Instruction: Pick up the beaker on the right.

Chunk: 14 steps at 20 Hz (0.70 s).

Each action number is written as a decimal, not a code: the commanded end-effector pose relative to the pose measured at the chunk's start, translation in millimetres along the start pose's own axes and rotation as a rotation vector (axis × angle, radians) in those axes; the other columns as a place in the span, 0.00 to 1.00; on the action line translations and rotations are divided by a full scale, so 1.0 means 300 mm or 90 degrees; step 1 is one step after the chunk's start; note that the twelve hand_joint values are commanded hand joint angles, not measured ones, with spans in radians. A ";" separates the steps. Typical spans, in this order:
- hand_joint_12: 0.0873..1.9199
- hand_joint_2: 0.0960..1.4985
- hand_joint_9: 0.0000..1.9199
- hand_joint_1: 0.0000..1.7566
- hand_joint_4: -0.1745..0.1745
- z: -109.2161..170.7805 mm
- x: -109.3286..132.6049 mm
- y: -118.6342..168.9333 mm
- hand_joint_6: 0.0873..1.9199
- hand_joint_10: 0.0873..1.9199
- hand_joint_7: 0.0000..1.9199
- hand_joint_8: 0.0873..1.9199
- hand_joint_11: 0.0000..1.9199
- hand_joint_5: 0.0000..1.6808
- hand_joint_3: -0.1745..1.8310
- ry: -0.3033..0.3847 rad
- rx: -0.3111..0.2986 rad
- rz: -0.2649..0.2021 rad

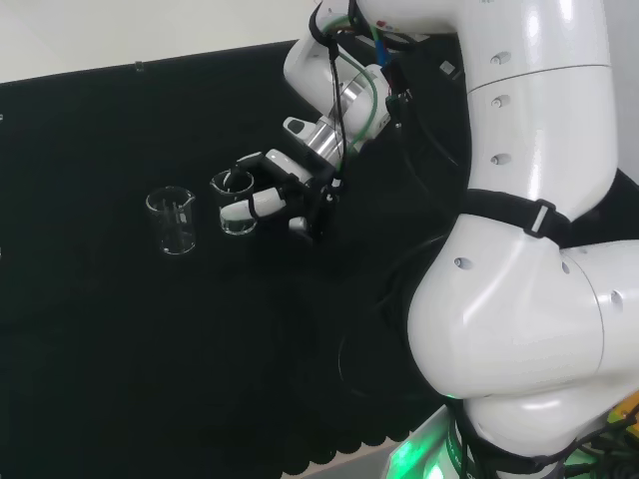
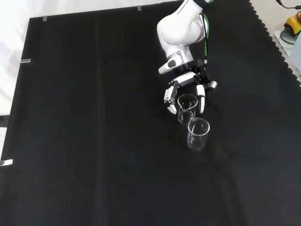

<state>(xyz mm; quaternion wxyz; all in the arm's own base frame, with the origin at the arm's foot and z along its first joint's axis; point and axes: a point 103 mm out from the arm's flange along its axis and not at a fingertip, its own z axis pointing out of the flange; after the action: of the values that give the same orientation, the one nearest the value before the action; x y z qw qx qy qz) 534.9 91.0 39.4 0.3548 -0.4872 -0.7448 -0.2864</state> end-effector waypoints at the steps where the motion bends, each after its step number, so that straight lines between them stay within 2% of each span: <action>1: 0.43 0.55 0.60 0.76 0.00 -0.030 0.018 0.014 0.31 0.24 0.68 0.27 0.50 0.71 0.21 -0.006 0.000 -0.021; 5: 0.42 0.62 0.58 0.80 0.00 -0.049 0.040 0.027 0.29 0.27 0.74 0.22 0.51 0.72 0.11 -0.016 0.032 -0.046; 14: 0.40 0.62 0.63 0.81 0.00 -0.097 0.075 0.034 0.22 0.18 0.77 0.15 0.53 0.76 0.09 -0.020 0.049 -0.072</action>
<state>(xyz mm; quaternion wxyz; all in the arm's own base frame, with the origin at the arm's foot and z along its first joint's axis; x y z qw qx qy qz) 544.3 86.4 69.2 0.3458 -0.4406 -0.7827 -0.2714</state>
